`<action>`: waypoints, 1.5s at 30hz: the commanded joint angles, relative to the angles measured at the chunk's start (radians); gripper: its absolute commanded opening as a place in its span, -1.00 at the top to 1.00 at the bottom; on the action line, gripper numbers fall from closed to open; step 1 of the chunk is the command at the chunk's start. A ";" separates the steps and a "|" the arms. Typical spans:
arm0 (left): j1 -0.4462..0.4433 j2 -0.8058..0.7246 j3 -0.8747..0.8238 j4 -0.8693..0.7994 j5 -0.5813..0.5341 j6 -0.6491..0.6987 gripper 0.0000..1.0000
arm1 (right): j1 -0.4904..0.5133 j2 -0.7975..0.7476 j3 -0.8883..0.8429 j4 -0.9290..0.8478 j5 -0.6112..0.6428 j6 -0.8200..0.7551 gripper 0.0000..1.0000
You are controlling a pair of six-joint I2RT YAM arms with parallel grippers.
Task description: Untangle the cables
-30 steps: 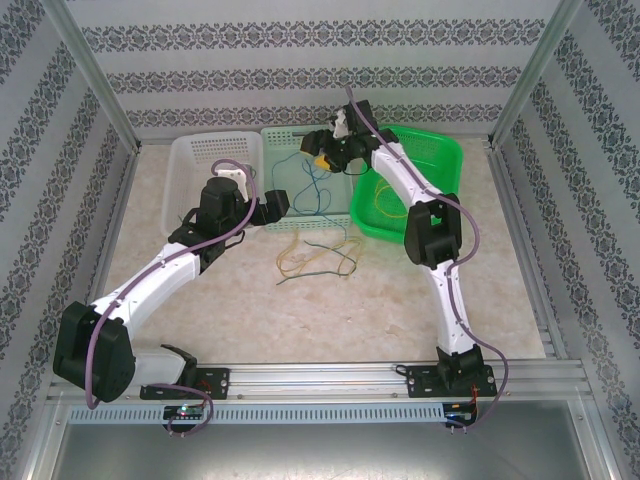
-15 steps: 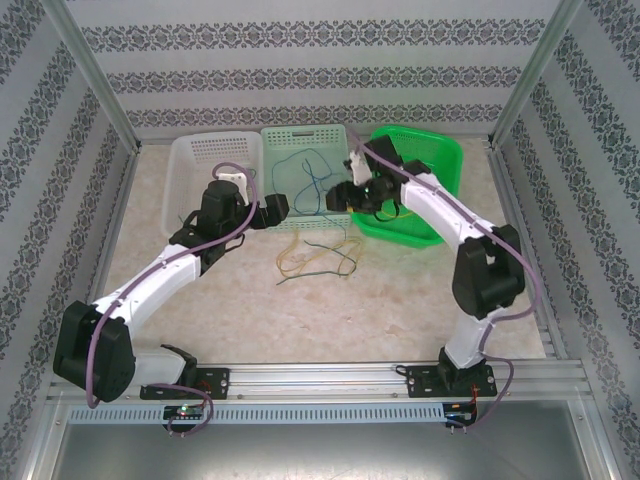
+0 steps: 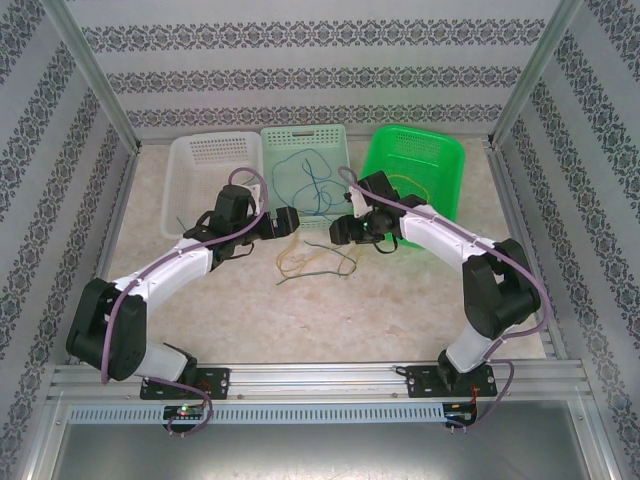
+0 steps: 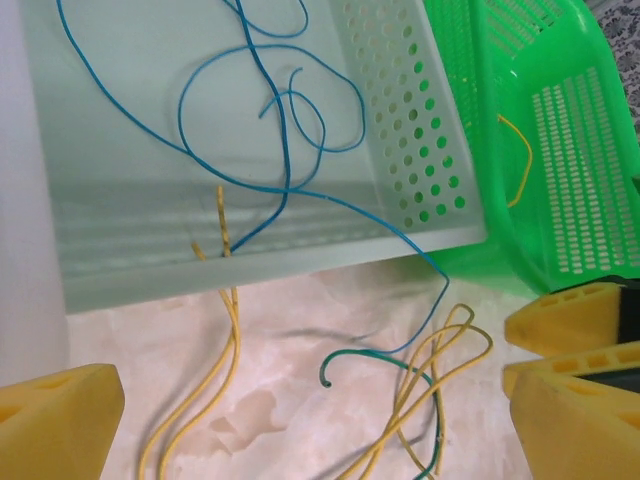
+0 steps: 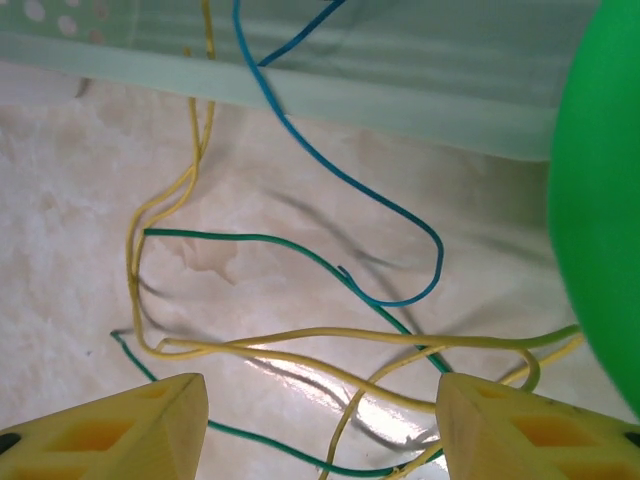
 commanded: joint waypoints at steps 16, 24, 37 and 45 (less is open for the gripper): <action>-0.011 0.014 0.007 -0.054 0.015 -0.013 -0.99 | 0.097 0.077 -0.064 -0.006 0.096 0.051 0.30; -0.010 0.023 0.020 -0.059 0.009 0.000 -0.99 | 0.180 -0.006 -0.121 -0.005 -0.024 0.073 0.77; -0.011 0.043 0.029 -0.056 0.015 0.009 -0.99 | 0.120 -0.161 -0.011 -0.105 0.118 0.046 -0.10; -0.010 0.040 0.027 -0.056 0.012 0.007 -0.99 | 0.115 -0.021 0.117 -0.147 0.152 -0.013 -0.13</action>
